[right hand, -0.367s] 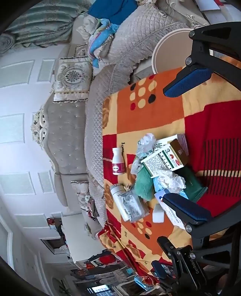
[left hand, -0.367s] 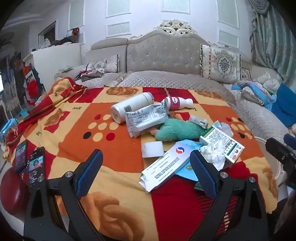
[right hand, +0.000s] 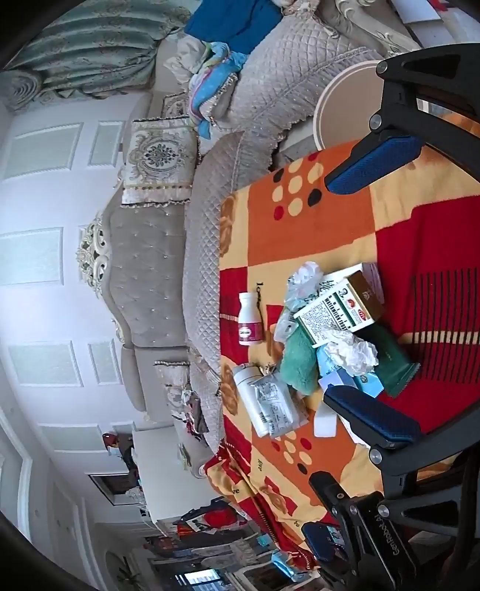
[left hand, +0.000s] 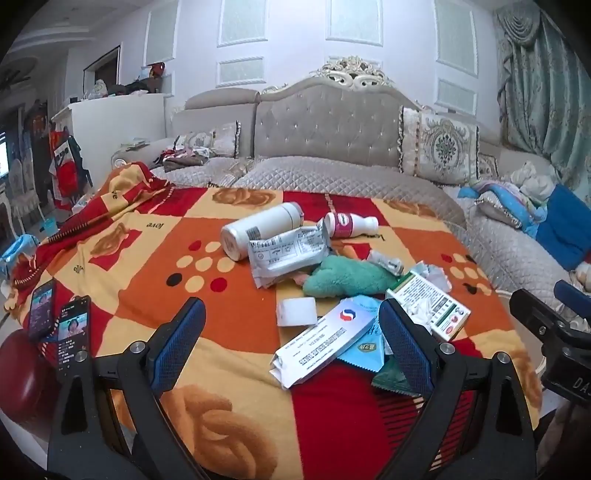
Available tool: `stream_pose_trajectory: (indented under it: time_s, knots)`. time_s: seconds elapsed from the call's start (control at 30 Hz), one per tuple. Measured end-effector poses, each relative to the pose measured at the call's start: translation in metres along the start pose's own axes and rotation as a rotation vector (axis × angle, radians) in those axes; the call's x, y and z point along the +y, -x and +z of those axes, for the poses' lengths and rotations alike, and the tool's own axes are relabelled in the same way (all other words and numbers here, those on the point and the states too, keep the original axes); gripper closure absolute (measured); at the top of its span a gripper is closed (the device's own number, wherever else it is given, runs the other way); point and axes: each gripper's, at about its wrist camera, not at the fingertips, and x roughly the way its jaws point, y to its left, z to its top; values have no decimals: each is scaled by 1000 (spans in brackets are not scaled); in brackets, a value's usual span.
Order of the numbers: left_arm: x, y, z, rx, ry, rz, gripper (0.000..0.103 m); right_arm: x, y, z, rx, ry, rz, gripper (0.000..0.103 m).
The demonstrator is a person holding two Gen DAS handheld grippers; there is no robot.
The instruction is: Collect trash
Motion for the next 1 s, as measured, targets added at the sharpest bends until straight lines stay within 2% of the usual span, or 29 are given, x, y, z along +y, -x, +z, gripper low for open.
stream_pose_trajectory:
  time_s: [0.27, 1.0]
  knots:
    - [-1, 4, 1, -18, 16, -27, 8, -6, -4, 3, -3, -5, 3, 0]
    - [-6, 8, -2, -25, 20, -37, 8, 2, -5, 3, -13, 1, 6, 0]
